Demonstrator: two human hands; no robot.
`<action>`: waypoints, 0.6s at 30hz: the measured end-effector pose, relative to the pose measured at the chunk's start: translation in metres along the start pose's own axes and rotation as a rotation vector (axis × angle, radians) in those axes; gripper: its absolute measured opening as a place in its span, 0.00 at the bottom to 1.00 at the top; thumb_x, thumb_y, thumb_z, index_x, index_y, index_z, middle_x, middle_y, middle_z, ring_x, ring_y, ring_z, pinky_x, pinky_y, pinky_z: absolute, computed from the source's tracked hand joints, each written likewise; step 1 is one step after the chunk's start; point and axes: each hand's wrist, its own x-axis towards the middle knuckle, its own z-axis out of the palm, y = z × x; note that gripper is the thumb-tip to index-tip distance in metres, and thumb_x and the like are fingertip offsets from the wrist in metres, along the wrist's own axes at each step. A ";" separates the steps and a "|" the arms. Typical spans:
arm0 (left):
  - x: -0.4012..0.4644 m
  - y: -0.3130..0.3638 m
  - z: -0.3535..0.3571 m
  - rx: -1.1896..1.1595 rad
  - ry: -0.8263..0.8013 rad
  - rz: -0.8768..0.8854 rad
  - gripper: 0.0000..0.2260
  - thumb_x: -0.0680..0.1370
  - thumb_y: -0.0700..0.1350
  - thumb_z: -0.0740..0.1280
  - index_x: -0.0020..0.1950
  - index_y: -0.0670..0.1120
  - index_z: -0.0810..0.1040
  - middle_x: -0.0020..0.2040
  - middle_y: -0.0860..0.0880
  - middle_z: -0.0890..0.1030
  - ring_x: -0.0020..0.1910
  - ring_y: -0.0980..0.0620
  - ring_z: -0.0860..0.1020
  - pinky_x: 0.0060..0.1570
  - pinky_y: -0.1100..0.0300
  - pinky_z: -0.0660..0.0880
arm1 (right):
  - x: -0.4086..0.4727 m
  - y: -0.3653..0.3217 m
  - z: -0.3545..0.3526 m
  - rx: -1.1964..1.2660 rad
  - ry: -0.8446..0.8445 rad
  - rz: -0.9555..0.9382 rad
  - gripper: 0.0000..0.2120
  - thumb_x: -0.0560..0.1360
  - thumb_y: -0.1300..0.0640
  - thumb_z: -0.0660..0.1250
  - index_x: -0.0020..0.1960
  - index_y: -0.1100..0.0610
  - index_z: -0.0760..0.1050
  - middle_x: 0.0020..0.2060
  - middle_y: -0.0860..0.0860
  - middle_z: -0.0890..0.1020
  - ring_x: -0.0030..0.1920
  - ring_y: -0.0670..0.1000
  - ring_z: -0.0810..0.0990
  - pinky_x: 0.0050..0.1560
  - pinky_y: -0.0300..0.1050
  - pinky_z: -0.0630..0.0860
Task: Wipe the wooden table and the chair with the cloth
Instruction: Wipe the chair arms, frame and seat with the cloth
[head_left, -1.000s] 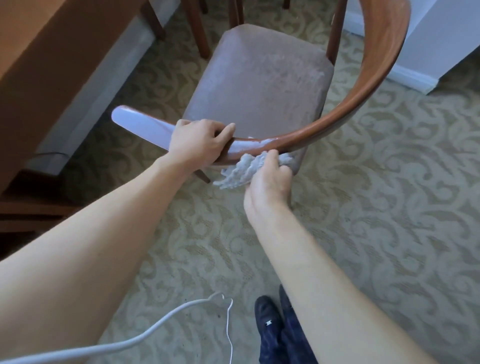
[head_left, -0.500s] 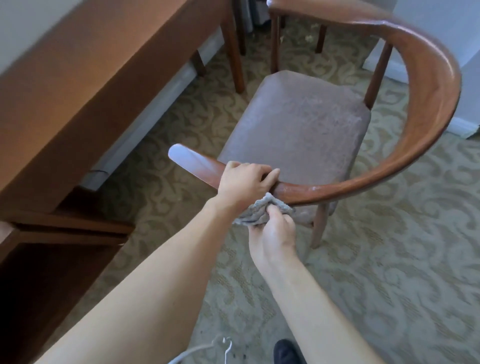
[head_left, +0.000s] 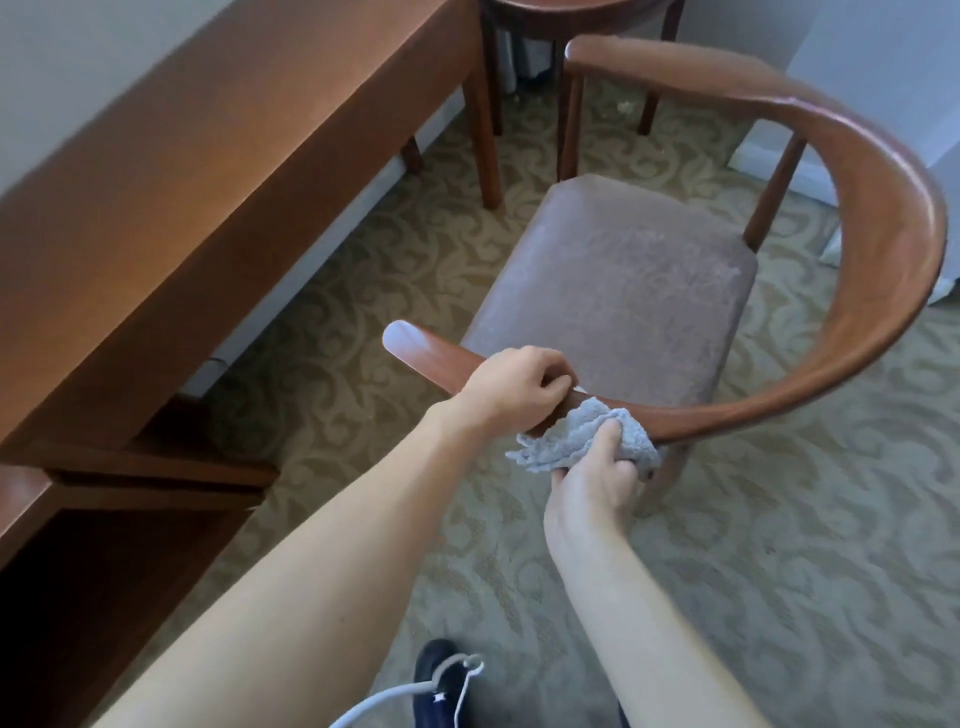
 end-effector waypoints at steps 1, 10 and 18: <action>0.001 -0.015 -0.009 0.087 0.028 0.005 0.11 0.81 0.52 0.60 0.52 0.54 0.83 0.48 0.54 0.86 0.50 0.48 0.82 0.57 0.53 0.74 | -0.001 0.006 0.007 0.007 0.020 0.003 0.14 0.82 0.45 0.61 0.52 0.56 0.73 0.46 0.45 0.80 0.49 0.50 0.83 0.62 0.55 0.79; 0.006 -0.083 -0.034 0.212 0.062 0.141 0.19 0.84 0.54 0.56 0.40 0.48 0.79 0.32 0.53 0.78 0.39 0.49 0.76 0.60 0.49 0.68 | -0.034 0.063 0.078 0.188 0.070 0.045 0.18 0.84 0.45 0.57 0.65 0.57 0.70 0.61 0.54 0.81 0.59 0.55 0.82 0.66 0.57 0.77; 0.009 -0.086 -0.045 0.144 -0.068 0.159 0.19 0.84 0.54 0.55 0.47 0.48 0.81 0.45 0.51 0.86 0.50 0.48 0.81 0.65 0.48 0.67 | -0.060 0.080 0.134 0.422 -0.093 0.171 0.10 0.85 0.53 0.60 0.59 0.56 0.76 0.60 0.54 0.84 0.61 0.54 0.82 0.67 0.53 0.76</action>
